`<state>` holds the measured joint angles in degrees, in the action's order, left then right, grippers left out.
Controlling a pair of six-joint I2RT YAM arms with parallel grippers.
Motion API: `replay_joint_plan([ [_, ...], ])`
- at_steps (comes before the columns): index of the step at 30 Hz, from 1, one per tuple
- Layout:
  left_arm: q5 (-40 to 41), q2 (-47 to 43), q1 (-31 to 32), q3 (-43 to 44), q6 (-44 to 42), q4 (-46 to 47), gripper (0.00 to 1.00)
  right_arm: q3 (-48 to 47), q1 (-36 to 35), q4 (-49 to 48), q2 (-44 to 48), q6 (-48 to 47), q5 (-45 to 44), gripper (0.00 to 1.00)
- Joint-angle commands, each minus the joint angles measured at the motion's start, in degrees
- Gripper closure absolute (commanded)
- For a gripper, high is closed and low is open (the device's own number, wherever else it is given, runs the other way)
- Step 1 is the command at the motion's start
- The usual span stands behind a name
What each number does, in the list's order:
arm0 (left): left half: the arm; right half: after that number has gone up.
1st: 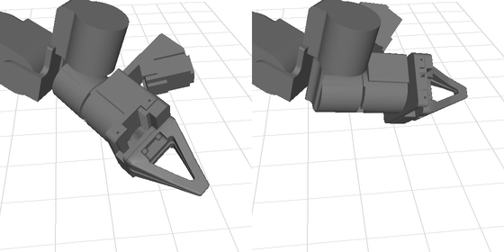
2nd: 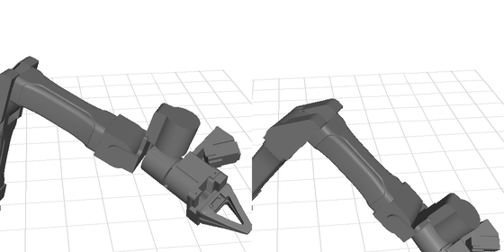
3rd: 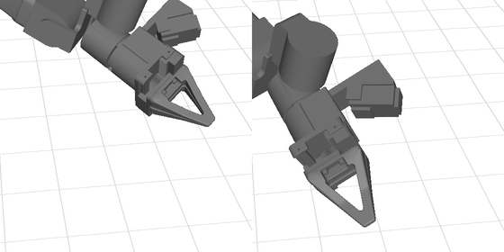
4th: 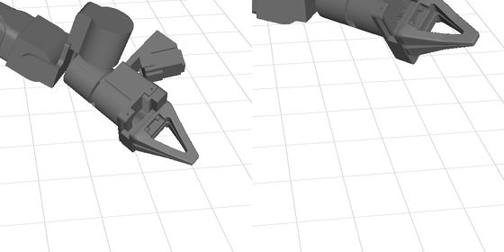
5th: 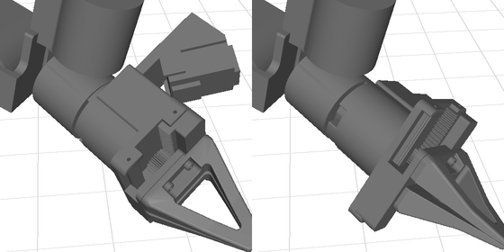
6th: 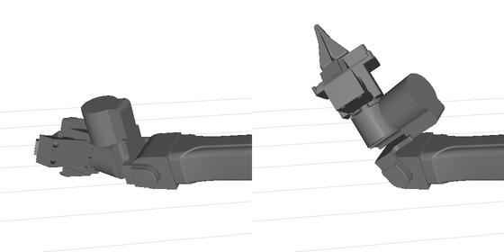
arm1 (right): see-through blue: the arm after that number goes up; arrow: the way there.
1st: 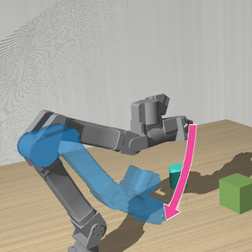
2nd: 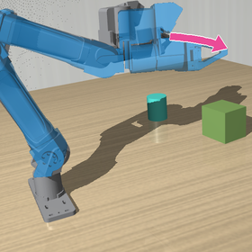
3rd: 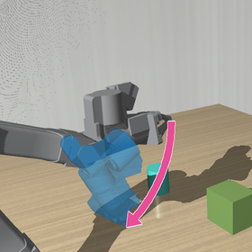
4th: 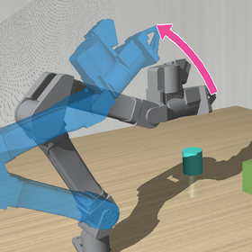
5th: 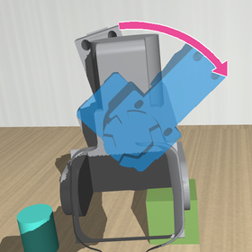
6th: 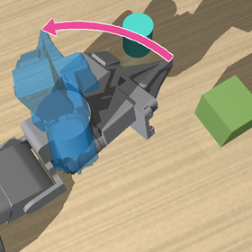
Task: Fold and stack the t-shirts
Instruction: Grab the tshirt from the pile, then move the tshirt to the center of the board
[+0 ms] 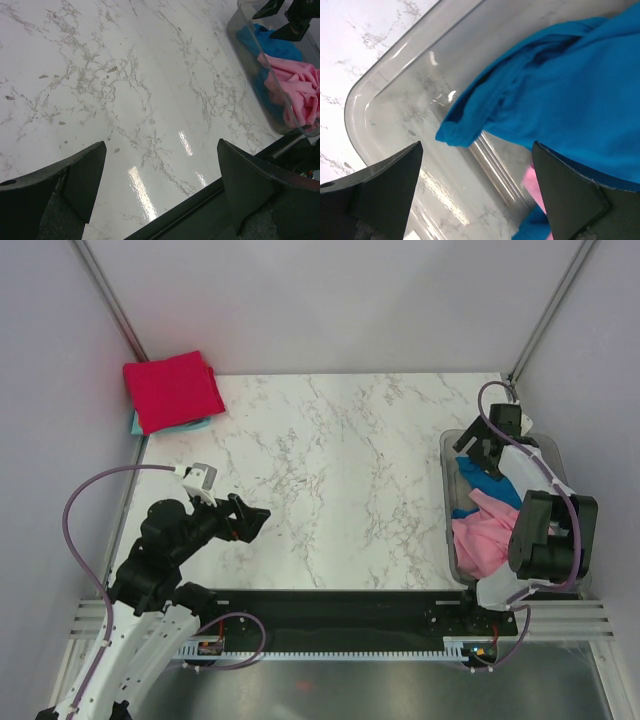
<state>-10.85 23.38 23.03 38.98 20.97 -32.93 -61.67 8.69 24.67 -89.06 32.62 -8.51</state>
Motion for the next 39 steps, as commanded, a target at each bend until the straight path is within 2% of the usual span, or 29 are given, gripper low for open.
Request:
replay_joint_plan([
  [1,0.57,0.36,0.35,0.04,-0.49,1.20,0.00,-0.82,0.01,-8.39,-3.22,-1.33,5.52,0.02],
  [7,0.83,0.97,0.09,0.13,-0.58,1.11,0.00,-2.14,0.10,-9.11,-8.94,-2.12,3.77,0.04],
  [9,1.01,0.88,0.09,0.04,-0.58,1.02,0.00,-2.23,0.45,-9.28,-10.08,-2.56,3.42,0.18],
  [10,0.92,0.71,0.00,0.04,-0.58,1.11,0.00,-2.14,0.54,-9.46,-10.26,-2.74,3.50,0.30],
  [11,1.01,0.71,0.00,0.04,-0.58,1.02,0.00,-2.49,0.80,-9.37,-10.09,-3.09,3.42,0.64],
  [13,1.01,0.62,0.00,0.04,-0.58,1.02,0.00,-3.80,1.07,-7.81,-9.30,-3.53,3.24,0.95],
  [14,1.10,0.53,0.00,0.04,-0.58,1.02,0.00,-4.77,1.24,-6.66,-8.60,-3.88,2.98,1.00],
  [18,1.10,-0.17,0.00,0.04,-0.58,1.11,0.00,-13.02,1.24,2.90,-1.58,-6.33,0.96,1.00],
  [21,1.36,-0.88,-0.09,0.04,-0.58,1.02,0.00,-26.36,0.81,10.02,3.53,-6.95,4.89,1.00],
  [22,1.36,-1.05,-0.09,0.04,-0.58,1.02,0.00,-35.62,0.20,12.05,4.93,-7.57,7.35,1.00],
  [24,1.36,-1.31,-0.17,0.04,-0.58,0.94,0.00,-46.38,-3.74,17.14,5.12,-8.19,8.34,1.00],
  [25,1.36,-1.40,-0.35,0.04,-0.58,1.02,0.00,-57.57,-5.33,18.21,4.42,-8.10,12.69,1.00],
  [27,1.53,-1.40,-0.44,0.13,-0.58,0.85,0.00,-70.88,-10.06,17.71,3.37,-6.53,17.89,1.00],
  [28,1.45,-1.49,-0.53,0.13,-0.58,0.93,0.00,-73.48,-11.05,16.13,2.93,-4.60,20.61,1.00],
  [29,1.53,-1.49,-0.79,0.13,-0.58,0.94,0.00,-74.64,-11.50,13.59,3.10,-0.41,27.43,1.00],
  [32,1.80,-1.75,-0.88,0.22,-0.58,0.76,0.00,-71.15,-11.85,-0.46,5.64,8.65,38.18,1.00],
  [33,1.97,-1.75,-0.79,0.22,-0.49,0.76,0.00,-69.13,-11.94,-5.11,6.69,9.30,38.65,1.00],
  [35,2.15,-2.19,-0.88,0.22,-0.49,0.67,0.00,-62.20,-11.85,-6.90,10.21,9.13,38.22,1.00],
  [38,2.59,-2.54,-0.88,0.13,-0.41,0.58,0.00,-47.09,-11.85,-12.08,16.53,8.52,38.13,1.00],
  [39,2.68,-2.63,-0.88,0.13,-0.32,0.58,0.00,-38.61,-11.85,-12.62,20.29,6.68,36.31,1.00],
])
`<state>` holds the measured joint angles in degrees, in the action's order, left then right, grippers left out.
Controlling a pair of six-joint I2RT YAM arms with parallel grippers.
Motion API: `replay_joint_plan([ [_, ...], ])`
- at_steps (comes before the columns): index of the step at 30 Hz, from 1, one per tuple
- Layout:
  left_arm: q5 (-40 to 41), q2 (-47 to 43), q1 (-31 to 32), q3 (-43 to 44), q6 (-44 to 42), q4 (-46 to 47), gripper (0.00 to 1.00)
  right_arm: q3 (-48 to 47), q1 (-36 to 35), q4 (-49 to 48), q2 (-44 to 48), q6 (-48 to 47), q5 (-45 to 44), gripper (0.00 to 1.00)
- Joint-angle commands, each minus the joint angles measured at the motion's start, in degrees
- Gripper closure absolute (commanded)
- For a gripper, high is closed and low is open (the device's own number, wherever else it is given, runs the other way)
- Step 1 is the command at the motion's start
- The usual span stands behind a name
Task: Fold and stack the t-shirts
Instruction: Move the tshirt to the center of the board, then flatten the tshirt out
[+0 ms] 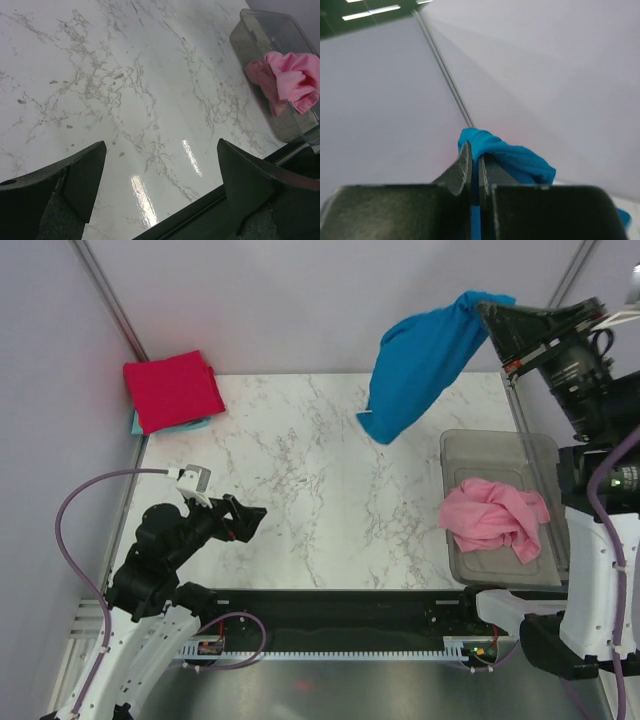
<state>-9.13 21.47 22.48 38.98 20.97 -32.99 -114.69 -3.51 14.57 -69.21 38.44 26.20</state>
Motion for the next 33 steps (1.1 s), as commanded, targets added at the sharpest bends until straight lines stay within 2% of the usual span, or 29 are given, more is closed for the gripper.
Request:
replay_joint_plan([
  [1,1.21,-0.73,-0.33,0.13,-0.32,0.65,0.00,19.37,0.34,-2.00,2.57,0.59,-0.60,0.94],
  [2,1.22,-0.73,-0.33,0.13,-0.32,0.56,0.01,24.73,0.34,-2.00,4.76,0.68,-1.92,0.80],
  [3,1.39,-0.73,-0.33,0.13,-0.23,0.47,0.00,35.75,0.34,-2.17,8.79,0.85,-2.46,0.59],
  [4,1.48,-0.65,-0.33,0.13,-0.23,0.47,0.00,40.73,0.26,-0.26,10.66,0.94,-6.29,0.24],
  [5,1.74,-0.64,-0.33,0.22,-0.23,0.47,0.00,45.13,0.34,3.24,12.41,0.59,-10.86,0.15],
  [6,1.74,-0.47,-0.33,0.22,-0.14,0.47,0.00,52.13,0.34,11.97,15.48,1.11,-17.86,0.10],
  [7,1.74,-0.38,-0.24,0.22,-0.14,0.39,0.00,55.34,0.34,15.11,16.90,1.55,-27.59,0.05],
  [10,1.66,0.06,-0.24,0.22,-0.14,0.30,0.00,62.04,0.34,17.86,21.21,0.51,-30.33,0.03],
  [16,1.30,1.46,-0.33,0.31,-0.23,0.38,0.00,59.50,-1.58,17.17,18.77,-2.49,-23.48,0.04],
  [19,1.83,1.55,-0.42,0.31,-0.23,0.39,0.00,60.20,-10.70,14.35,14.47,-1.52,-25.74,0.06],
  [20,2.09,1.64,-0.59,0.22,-0.23,0.39,0.00,60.20,-16.65,14.09,12.89,-1.61,-28.63,0.06],
  [22,2.01,3.13,-0.51,0.65,-0.93,0.56,0.00,59.50,-21.78,14.00,7.79,-1.52,-34.88,0.07],
  [23,1.48,6.96,-0.59,2.05,-1.80,0.74,0.00,59.32,-25.55,13.74,6.12,-1.17,-36.20,0.07],
  [25,1.65,12.51,-0.60,4.95,-1.38,0.74,0.00,60.63,-28.21,10.15,2.86,0.41,-37.44,0.07],
  [26,0.26,19.76,-0.51,8.53,-1.11,1.17,0.00,61.60,-30.57,8.39,2.33,1.20,-37.53,0.07],
  [27,-0.53,23.14,-0.59,10.31,-1.11,1.96,0.00,64.31,-31.81,3.93,1.72,2.60,-37.45,0.06],
  [29,-0.20,30.61,-0.59,14.69,-1.63,6.43,0.00,66.69,-35.75,0.04,1.01,4.10,-38.23,0.06],
  [30,0.94,37.61,-0.60,16.20,-2.07,7.58,0.00,68.27,-37.26,-2.15,-0.21,4.71,-38.76,0.06],
  [32,3.92,43.45,-0.77,19.27,-2.25,13.18,0.00,68.81,-42.33,-2.27,-1.80,6.03,-42.34,0.06],
  [33,4.20,49.74,-0.86,20.25,-2.25,15.31,0.01,68.99,-44.28,-1.04,-2.94,6.47,-44.02,0.06],
])
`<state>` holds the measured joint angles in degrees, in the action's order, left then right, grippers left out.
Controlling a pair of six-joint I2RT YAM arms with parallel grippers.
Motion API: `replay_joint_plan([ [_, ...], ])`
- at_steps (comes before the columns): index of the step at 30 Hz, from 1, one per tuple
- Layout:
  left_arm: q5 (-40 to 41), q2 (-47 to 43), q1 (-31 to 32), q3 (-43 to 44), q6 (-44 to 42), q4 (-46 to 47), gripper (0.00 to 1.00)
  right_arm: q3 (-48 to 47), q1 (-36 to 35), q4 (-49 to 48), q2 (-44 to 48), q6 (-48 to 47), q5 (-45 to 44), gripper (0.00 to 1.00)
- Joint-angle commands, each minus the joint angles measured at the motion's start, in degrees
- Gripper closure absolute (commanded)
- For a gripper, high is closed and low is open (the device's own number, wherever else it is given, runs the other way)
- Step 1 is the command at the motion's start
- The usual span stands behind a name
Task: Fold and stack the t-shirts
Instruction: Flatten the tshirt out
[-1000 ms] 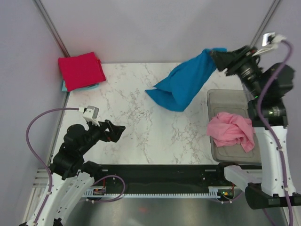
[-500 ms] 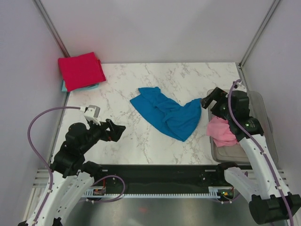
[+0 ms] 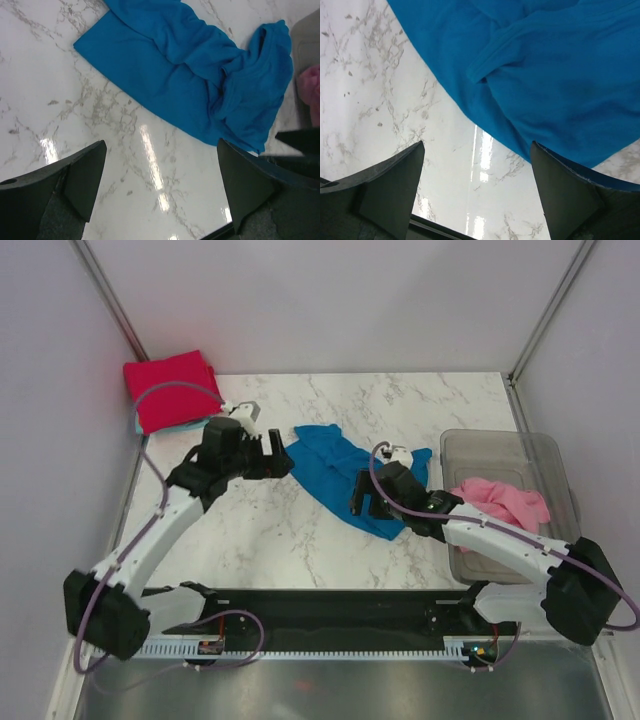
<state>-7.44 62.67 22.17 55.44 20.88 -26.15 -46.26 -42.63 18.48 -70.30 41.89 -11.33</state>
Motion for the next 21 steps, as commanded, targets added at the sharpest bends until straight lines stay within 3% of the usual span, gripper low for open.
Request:
replay_joint_plan([
  [1,2.61,11.74,-0.90,4.84,-1.99,10.05,0.01,0.56,-7.09,-3.73,-2.12,4.59,-8.86,0.05],
  [2,1.56,19.25,-2.38,7.72,-0.86,11.98,0.02,0.91,-10.51,-1.10,-1.86,5.74,-12.80,0.04],
  [3,0.07,19.33,-3.53,9.67,0.11,12.26,0.04,1.34,-11.93,-0.03,-1.25,6.44,-14.58,0.04],
  [4,-1.33,26.98,-4.59,11.77,0.82,12.27,0.06,1.87,-13.17,1.02,-0.28,7.23,-16.07,0.04],
  [6,-4.15,33.36,-6.44,18.45,2.05,12.44,0.09,4.06,-15.46,3.74,4.53,10.05,-18.80,0.03],
  [11,-7.93,51.45,-7.41,33.38,0.83,12.18,0.11,7.85,-16.61,8.05,17.98,10.23,-18.38,0.03],
  [17,-8.73,62.83,-7.76,44.48,3.81,11.56,0.14,7.94,-16.69,15.35,28.64,8.30,-17.76,0.02],
  [21,-9.70,68.53,-7.67,47.04,7.49,11.56,0.28,7.68,-16.61,17.73,30.84,8.74,-18.29,0.02],
])
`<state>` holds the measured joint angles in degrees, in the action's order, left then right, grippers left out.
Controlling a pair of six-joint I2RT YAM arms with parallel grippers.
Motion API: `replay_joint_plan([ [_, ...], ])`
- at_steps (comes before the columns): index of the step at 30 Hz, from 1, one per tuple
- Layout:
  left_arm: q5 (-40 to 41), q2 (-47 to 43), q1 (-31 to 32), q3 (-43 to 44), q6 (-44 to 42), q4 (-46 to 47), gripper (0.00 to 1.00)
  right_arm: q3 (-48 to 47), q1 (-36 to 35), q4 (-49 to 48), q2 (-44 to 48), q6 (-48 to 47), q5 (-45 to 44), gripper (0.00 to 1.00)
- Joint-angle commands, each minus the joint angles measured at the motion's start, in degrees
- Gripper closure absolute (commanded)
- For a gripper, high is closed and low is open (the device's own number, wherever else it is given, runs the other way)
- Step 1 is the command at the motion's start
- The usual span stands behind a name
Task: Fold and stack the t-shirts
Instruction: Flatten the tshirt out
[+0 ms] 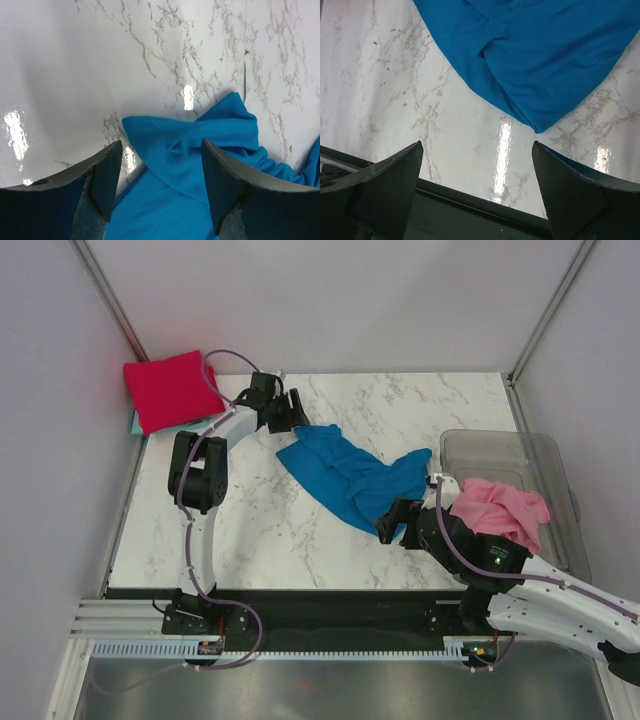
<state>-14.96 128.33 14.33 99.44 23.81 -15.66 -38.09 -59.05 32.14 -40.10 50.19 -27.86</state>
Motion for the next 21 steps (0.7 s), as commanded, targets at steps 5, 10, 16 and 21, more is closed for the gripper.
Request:
replay_joint_plan([
  [5,-2.79,5.52,0.70,2.87,7.56,2.12,0.39,0.38,-0.19,4.25,0.55,0.43,-3.43,0.02],
  [10,-5.07,7.46,0.27,5.40,6.25,2.83,0.70,0.82,-0.10,3.02,-2.43,-0.18,-2.73,0.02],
  [16,-4.03,-4.11,-2.89,1.92,4.23,-1.38,0.98,-2.42,-0.10,-3.31,-12.89,-2.90,0.35,0.02],
  [21,0.11,-33.72,-7.55,-11.88,3.00,-2.79,0.98,-11.47,-0.19,-3.84,-23.79,-5.11,-3.51,0.02],
])
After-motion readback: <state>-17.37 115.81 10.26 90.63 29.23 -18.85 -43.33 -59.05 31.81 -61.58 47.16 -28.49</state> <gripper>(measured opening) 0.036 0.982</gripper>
